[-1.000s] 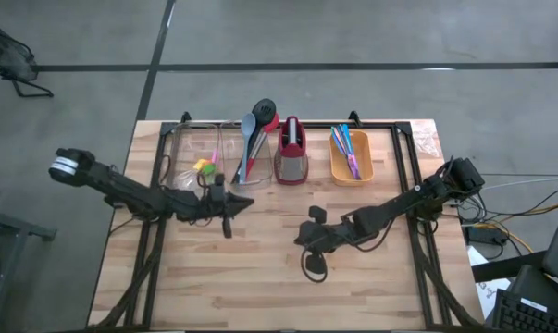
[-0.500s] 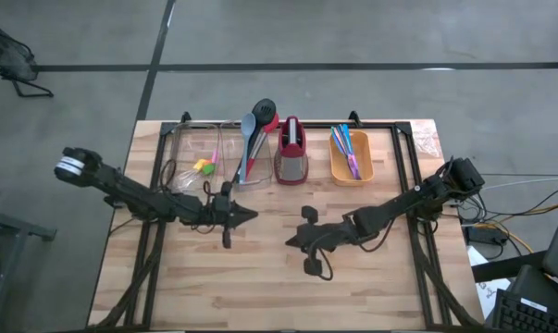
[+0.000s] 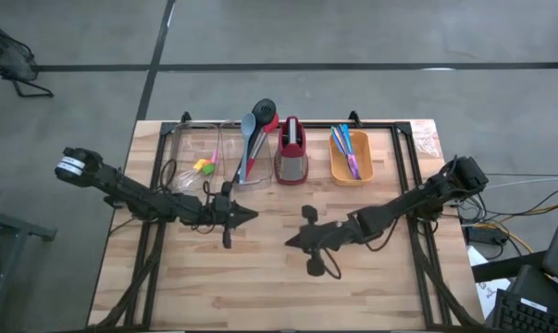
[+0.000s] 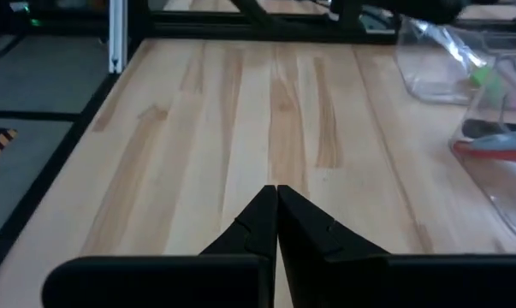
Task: Pick & Place Kitchen Items
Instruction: Return to Home Position
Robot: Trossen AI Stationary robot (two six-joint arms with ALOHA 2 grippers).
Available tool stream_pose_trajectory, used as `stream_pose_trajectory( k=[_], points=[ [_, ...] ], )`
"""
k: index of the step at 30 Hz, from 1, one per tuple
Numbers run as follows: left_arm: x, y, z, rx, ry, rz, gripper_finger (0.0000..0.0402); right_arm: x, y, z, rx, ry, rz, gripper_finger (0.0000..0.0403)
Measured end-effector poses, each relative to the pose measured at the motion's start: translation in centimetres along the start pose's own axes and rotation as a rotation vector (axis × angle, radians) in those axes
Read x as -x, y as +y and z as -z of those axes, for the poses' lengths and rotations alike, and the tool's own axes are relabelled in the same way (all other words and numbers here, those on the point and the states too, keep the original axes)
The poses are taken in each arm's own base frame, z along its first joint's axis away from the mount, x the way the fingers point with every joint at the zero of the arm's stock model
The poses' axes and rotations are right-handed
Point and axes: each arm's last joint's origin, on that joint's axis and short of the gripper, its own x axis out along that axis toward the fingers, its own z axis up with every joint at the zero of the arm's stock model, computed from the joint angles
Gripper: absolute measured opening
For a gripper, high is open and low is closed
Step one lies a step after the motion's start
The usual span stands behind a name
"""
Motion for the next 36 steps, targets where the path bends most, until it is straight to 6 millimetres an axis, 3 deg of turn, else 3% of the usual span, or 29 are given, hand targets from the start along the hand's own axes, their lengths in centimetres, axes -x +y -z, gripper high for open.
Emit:
stream_pose_trajectory(
  k=[9,18,26,36],
  points=[
    [0.0,0.1,0.2,-0.006,0.005,-0.002,0.0023,3.5,-0.5,0.4,-0.028,-0.107,-0.036,0.0008],
    [0.0,0.1,0.1,-0.007,-0.002,-0.002,0.0023,6.5,-1.7,2.5,-0.047,-0.193,-0.059,0.0008],
    [0.0,0.1,0.1,-0.014,-0.007,-0.001,0.0023,8.4,-2.7,4.8,-0.053,-0.241,-0.063,0.0008],
    [0.1,0.1,0.1,-0.014,-0.006,-0.001,0.0023,9.9,-3.4,6.0,-0.065,-0.282,-0.068,0.0008]
  ],
)
